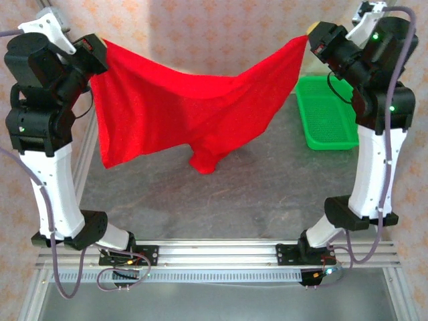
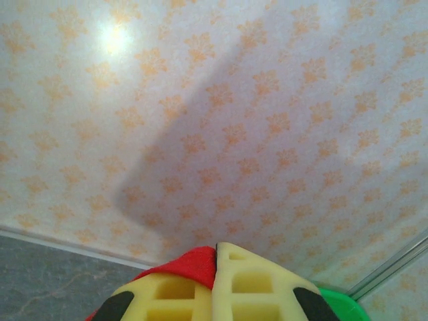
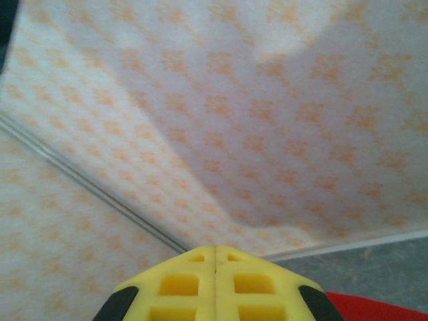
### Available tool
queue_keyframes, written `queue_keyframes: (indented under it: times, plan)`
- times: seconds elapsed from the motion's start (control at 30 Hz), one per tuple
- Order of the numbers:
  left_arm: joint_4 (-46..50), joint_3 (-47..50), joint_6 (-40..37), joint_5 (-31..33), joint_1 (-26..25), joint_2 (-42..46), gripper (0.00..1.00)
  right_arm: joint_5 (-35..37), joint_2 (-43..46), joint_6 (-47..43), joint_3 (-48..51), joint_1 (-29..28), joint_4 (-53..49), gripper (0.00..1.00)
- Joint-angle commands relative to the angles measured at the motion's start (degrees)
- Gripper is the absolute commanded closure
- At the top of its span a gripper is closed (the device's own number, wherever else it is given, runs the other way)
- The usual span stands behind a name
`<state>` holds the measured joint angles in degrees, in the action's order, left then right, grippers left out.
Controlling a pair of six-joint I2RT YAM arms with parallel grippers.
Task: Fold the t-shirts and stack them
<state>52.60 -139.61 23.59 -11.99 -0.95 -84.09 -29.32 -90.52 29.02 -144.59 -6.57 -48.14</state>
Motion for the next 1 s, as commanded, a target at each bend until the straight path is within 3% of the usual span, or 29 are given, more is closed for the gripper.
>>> queue_keyframes:
  times: [0.0, 0.27, 0.57, 0.97]
  plan:
    - [-5.84, -0.47, -2.9, -2.43, 0.71, 4.14, 1.0, -3.29, 7.04, 1.64, -0.02, 0.34, 7.2, 1.0]
    - [-8.79, -3.36, -1.26, -4.85, 0.78, 7.57, 1.0, 0.22, 16.01, 1.52, 3.58, 0.35, 9.02, 1.0]
    - [-9.2, -5.13, -2.07, -4.56, 0.73, 7.28, 1.0, 1.84, 15.12, 1.2, 0.01, 0.33, 7.45, 1.0]
    - [-8.71, 12.85, -10.35, -2.93, 0.69, 3.0, 1.0, -0.23, 7.2, -2.73, 19.9, 0.33, 15.88, 1.0]
